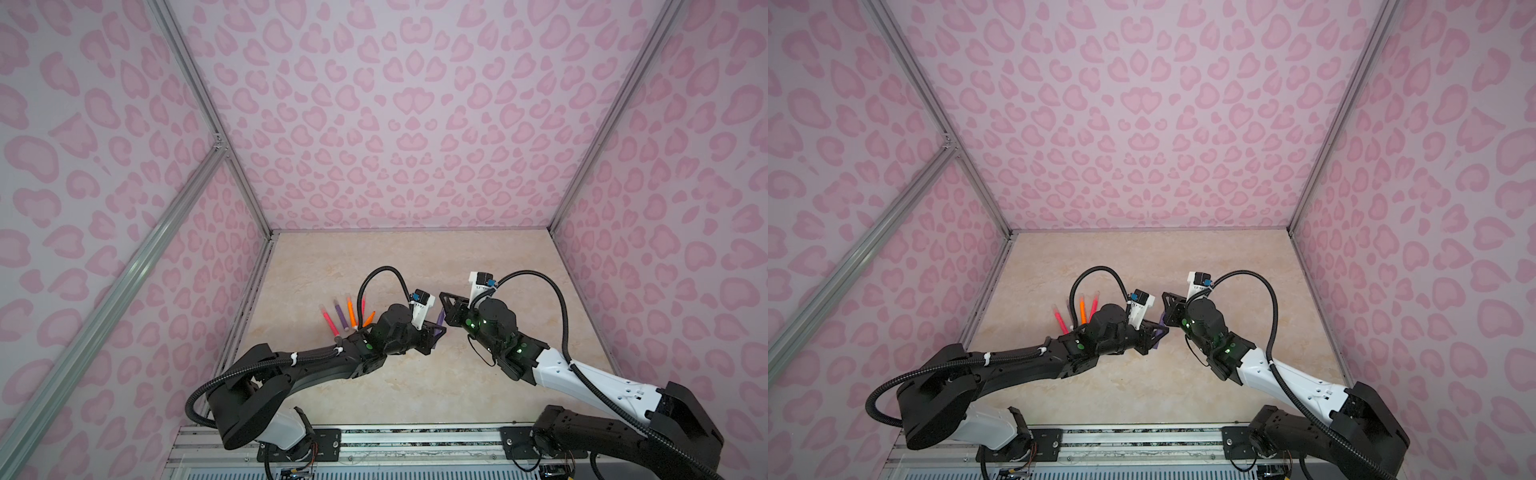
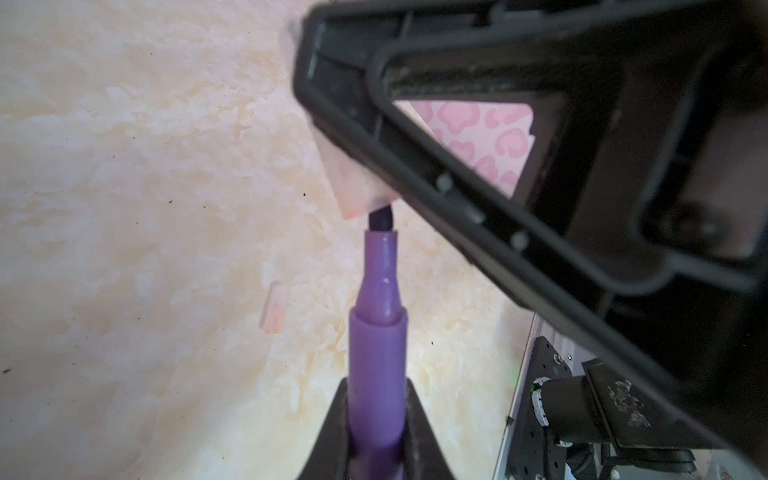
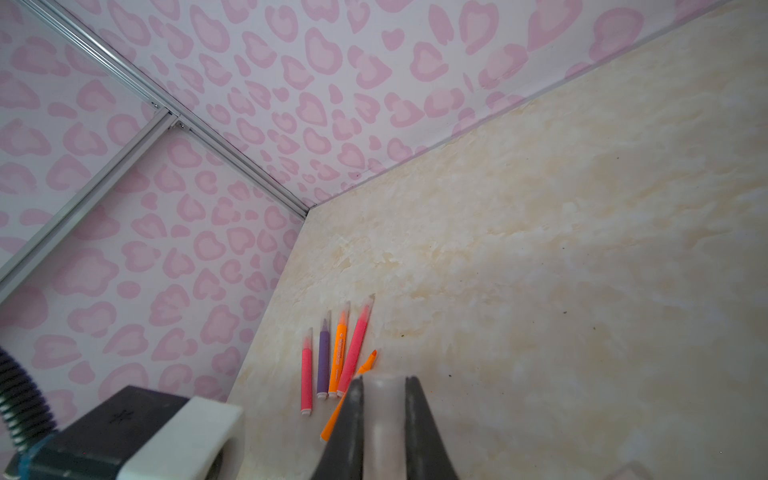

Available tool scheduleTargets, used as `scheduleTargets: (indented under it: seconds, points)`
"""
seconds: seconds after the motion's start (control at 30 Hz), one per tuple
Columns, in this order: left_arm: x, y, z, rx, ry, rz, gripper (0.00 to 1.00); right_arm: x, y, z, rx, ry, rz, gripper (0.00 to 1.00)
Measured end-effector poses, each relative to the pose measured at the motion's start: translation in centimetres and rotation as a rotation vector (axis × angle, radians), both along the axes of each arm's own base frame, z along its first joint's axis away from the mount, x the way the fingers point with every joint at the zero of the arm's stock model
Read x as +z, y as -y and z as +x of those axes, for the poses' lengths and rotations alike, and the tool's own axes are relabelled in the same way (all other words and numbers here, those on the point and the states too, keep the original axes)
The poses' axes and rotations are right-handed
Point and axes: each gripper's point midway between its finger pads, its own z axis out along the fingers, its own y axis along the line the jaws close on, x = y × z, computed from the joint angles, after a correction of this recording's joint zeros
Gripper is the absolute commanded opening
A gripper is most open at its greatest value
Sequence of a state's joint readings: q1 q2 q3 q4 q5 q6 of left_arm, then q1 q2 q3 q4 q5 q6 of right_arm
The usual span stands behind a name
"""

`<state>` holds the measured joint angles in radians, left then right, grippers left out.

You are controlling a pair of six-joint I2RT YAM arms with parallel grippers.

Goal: Insert the pens into the pen caps

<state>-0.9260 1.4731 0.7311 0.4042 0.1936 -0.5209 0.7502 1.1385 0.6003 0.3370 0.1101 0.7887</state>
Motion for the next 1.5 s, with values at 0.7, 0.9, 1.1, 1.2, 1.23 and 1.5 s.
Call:
scheduleTargets:
  seconds: [0.7, 0.9, 1.1, 1.2, 1.23, 1.5]
  points:
    - [0.6, -1.0, 0.3, 0.043, 0.032, 0.010, 0.03, 0.2, -1.7, -0.5, 0.029, 0.016, -0.015, 0.00]
    - [0.7, -1.7, 0.4, 0.065, 0.039, 0.013, 0.04, 0.2, -2.6, -0.9, 0.041, 0.029, -0.014, 0.00]
    - [1.0, -2.8, 0.3, 0.079, 0.043, 0.001, 0.04, 0.8, -3.8, -1.6, 0.052, 0.066, 0.002, 0.00]
    - [1.4, -3.2, 0.1, 0.081, 0.045, -0.017, 0.03, 1.2, -4.3, -2.0, 0.059, 0.094, 0.009, 0.00]
    - [1.5, -3.3, 0.1, 0.082, 0.048, -0.023, 0.04, 1.4, -4.4, -2.1, 0.062, 0.103, 0.019, 0.00]
    - [2.7, -4.0, -0.4, 0.063, 0.047, -0.085, 0.03, 2.4, -5.2, -3.0, 0.085, 0.164, 0.054, 0.00]
